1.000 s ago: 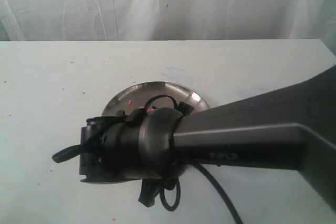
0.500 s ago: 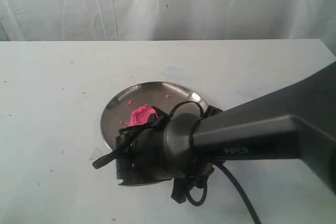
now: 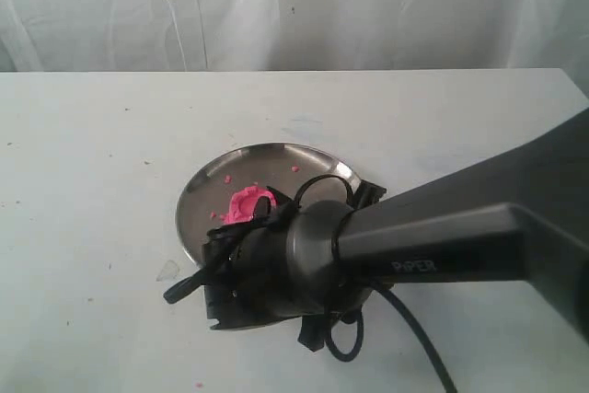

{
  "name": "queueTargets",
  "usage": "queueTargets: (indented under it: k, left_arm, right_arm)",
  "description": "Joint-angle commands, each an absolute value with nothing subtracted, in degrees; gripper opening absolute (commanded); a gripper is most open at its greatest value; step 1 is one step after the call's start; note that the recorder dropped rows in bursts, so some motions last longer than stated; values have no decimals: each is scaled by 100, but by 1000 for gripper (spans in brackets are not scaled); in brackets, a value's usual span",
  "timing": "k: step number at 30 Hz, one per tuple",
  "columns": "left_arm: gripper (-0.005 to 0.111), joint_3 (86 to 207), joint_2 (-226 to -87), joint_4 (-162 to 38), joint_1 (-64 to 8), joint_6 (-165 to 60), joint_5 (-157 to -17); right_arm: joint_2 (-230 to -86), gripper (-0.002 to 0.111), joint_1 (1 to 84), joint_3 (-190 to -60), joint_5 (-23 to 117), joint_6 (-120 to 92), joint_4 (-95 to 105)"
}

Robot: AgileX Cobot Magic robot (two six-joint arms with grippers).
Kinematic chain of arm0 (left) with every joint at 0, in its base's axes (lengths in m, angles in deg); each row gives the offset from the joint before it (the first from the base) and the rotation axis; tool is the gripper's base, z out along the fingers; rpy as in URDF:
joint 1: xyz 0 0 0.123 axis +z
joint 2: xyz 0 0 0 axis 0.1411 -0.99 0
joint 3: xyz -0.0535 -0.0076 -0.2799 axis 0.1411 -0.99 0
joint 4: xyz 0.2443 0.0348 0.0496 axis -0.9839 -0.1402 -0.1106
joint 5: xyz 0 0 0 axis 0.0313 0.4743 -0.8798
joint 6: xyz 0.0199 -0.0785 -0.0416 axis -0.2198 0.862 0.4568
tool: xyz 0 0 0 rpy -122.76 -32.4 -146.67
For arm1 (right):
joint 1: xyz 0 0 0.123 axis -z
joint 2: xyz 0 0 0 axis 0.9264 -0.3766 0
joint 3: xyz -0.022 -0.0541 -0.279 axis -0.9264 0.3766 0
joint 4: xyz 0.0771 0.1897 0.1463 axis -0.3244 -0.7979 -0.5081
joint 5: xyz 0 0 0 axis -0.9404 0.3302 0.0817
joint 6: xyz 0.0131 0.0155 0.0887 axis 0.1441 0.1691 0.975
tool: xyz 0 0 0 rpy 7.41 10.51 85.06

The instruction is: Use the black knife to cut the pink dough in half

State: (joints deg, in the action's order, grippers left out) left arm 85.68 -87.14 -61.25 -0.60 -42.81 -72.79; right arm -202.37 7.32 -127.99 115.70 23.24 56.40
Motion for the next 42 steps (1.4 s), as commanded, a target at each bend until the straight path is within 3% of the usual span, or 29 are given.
queueTargets:
  k: [1, 20, 23, 30, 42]
  left_arm:
    - [0, 8551, -8686, -6110, -85, -4287, -7282]
    - [0, 8551, -8686, -6110, -85, -4287, -7282]
    - [0, 8551, -8686, -6110, -85, -4287, -7282]
    - [0, 8551, -8686, -6110, -85, -4287, -7282]
    - [0, 8551, -8686, -6110, -85, -4287, -7282]
  right_arm:
    - [-20317, 56, 796, -12769, 11280, 2480, 5880]
    - [-20621, 56, 1367, -12769, 10868, 2575, 5960]
    - [-20621, 47, 1367, -12769, 10725, 2575, 5974]
    - [-20621, 2, 1367, -12769, 11050, 2575, 6260]
    - [-19980, 0, 1530, -12769, 11664, 1901, 7141]
